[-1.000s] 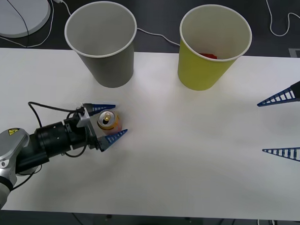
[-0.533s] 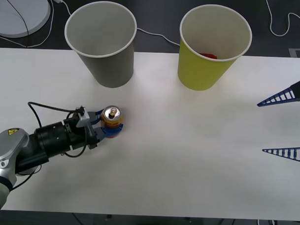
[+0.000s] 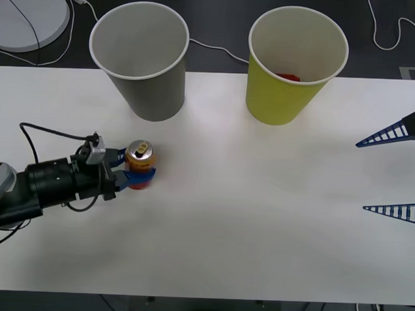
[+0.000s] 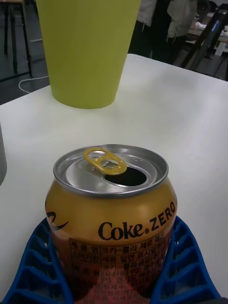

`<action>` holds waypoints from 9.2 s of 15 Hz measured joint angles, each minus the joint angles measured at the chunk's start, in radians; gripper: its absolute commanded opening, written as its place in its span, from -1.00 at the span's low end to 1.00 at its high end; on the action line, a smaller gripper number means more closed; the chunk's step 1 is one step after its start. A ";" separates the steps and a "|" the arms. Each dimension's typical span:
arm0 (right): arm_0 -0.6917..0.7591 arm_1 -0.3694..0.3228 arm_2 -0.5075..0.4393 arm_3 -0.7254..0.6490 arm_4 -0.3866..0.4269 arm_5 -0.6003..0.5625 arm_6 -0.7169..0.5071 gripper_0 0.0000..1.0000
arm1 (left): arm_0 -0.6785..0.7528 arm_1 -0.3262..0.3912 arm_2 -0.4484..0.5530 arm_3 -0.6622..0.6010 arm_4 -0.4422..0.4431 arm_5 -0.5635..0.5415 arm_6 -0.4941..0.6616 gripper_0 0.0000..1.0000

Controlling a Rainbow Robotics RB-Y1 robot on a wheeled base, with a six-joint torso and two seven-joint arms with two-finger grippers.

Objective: Put the can into the green bin and the plastic bottle into the gray bin

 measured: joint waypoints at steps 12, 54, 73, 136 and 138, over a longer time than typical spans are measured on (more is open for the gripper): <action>0.000 0.000 0.000 0.000 0.000 0.000 0.000 1.00 | 0.063 0.407 -0.051 -0.326 -0.030 0.000 0.312 -1.00; 0.000 0.000 0.000 0.000 0.000 0.000 0.000 1.00 | -1.181 0.162 -0.436 -0.333 -0.599 -0.456 1.581 -0.98; 0.000 0.000 0.000 0.000 0.000 0.000 0.000 1.00 | -1.389 -0.323 -0.580 0.408 -0.764 0.123 1.575 -1.00; 0.000 0.000 0.000 0.000 0.000 0.000 0.000 1.00 | 0.141 0.535 0.407 -0.493 -0.165 -0.457 0.249 1.00; 0.000 0.000 0.000 0.000 0.000 0.000 0.000 1.00 | 0.141 0.525 0.407 -0.477 -0.163 -0.472 0.219 1.00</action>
